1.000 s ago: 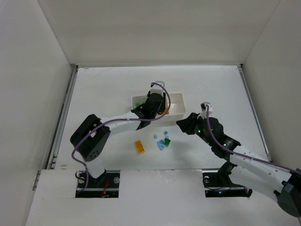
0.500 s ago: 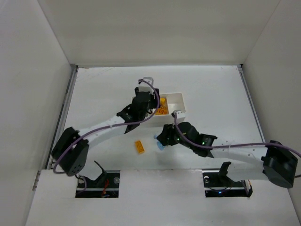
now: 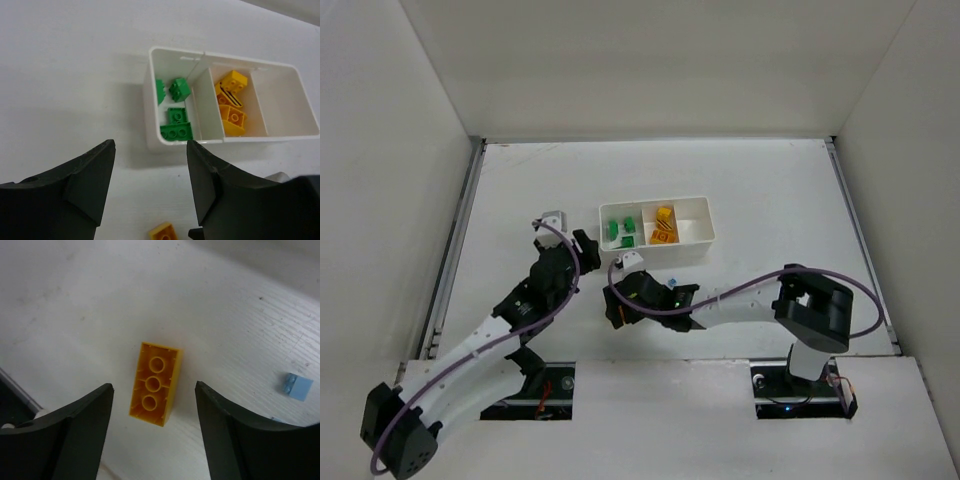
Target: Sort the legos into containers by color
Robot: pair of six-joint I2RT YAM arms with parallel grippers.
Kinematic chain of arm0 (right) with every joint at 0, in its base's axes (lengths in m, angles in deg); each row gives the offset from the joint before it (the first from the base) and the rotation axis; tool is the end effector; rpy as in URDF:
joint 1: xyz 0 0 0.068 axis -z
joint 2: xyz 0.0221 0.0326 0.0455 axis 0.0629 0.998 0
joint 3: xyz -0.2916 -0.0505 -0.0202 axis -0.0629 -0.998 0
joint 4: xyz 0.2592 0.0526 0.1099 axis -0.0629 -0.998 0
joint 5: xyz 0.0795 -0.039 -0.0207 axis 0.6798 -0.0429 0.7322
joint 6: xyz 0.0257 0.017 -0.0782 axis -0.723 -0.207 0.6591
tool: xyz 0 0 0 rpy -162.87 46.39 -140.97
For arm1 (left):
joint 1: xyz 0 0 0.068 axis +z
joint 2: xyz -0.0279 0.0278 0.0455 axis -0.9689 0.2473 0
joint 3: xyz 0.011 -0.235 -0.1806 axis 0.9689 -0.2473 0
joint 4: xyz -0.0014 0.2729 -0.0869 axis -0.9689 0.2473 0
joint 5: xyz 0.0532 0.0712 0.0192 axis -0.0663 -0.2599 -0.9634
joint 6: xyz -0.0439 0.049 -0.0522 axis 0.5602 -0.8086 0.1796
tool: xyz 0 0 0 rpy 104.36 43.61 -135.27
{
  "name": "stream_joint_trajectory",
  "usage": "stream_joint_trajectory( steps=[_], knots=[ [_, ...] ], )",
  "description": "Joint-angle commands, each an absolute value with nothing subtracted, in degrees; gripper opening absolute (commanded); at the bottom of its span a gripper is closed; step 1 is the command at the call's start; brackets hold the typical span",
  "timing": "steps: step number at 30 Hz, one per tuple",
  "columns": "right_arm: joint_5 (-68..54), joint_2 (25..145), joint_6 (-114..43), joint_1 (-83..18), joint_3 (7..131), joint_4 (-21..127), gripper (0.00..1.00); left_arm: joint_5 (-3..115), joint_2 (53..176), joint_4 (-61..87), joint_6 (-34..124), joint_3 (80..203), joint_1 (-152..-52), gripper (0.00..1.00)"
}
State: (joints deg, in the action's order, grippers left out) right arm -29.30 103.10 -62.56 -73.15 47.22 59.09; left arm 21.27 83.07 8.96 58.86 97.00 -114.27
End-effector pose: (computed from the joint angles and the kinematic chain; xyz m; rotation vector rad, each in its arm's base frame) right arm 0.1613 0.3791 0.1559 -0.5812 2.2536 0.6684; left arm 0.1990 -0.1165 0.2687 -0.1341 1.7479 -0.4063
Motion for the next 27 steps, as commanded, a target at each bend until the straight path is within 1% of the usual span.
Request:
stream_joint_trajectory(
  steps=[1, 4, 5, 6, 7, 8, 9, 11, 13, 15, 18, 22, 27],
  knots=[
    [-32.6, 105.1, -62.9, -74.1, 50.9, 55.9, 0.69, 19.3, 76.9, 17.7, 63.1, 95.5, -112.7, 0.56],
    [-31.7, 107.5, -63.4, -74.4, 52.4, 55.2, 0.57, 19.2, 73.8, 21.3, 64.8, 94.1, -111.8, 0.56],
    [-31.7, 108.1, -63.6, -74.4, 53.0, 54.8, 0.50, 19.3, 73.1, 21.9, 65.3, 93.7, -111.6, 0.55],
    [-32.3, 108.3, -63.9, -74.4, 53.4, 54.2, 0.38, 19.5, 72.5, 22.4, 65.8, 93.3, -111.5, 0.55],
    [-32.7, 108.1, -64.5, -74.4, 53.6, 53.7, 0.30, 19.8, 72.1, 22.7, 66.2, 93.1, -111.7, 0.55],
    [-33.2, 107.1, -64.7, -74.4, 53.5, 53.7, 0.25, 19.8, 71.8, 22.8, 66.6, 92.8, -112.1, 0.55],
    [-33.7, 105.5, -64.7, -74.4, 53.1, 54.1, 0.23, 19.8, 71.5, 22.8, 66.7, 92.6, -112.5, 0.55],
    [-34.4, 101.2, -63.8, -73.6, 52.0, 54.4, 0.22, 20.2, 71.6, 22.6, 66.9, 92.4, -113.8, 0.54],
    [-34.9, 96.4, -62.2, -70.6, 50.9, 54.4, 0.22, 20.7, 72.6, 22.0, 67.1, 92.3, -115.4, 0.53],
    [-34.9, 92.1, -60.3, -66.4, 50.2, 54.4, 0.22, 21.1, 74.1, 20.6, 67.4, 92.4, -117.5, 0.50],
    [-34.8, 89.1, -57.6, -59.5, 50.5, 54.5, 0.23, 21.3, 77.2, 16.5, 67.7, 92.3, -122.2, 0.48],
    [-34.9, 90.6, -54.8, -51.9, 53.2, 54.7, 0.25, 20.6, 82.6, 10.2, 66.9, 92.7, -129.6, 0.47],
    [-33.8, 97.3, -54.1, -47.4, 58.0, 54.9, 0.26, 20.5, 90.4, 2.9, 66.1, 93.6, -135.6, 0.48]
  ],
)
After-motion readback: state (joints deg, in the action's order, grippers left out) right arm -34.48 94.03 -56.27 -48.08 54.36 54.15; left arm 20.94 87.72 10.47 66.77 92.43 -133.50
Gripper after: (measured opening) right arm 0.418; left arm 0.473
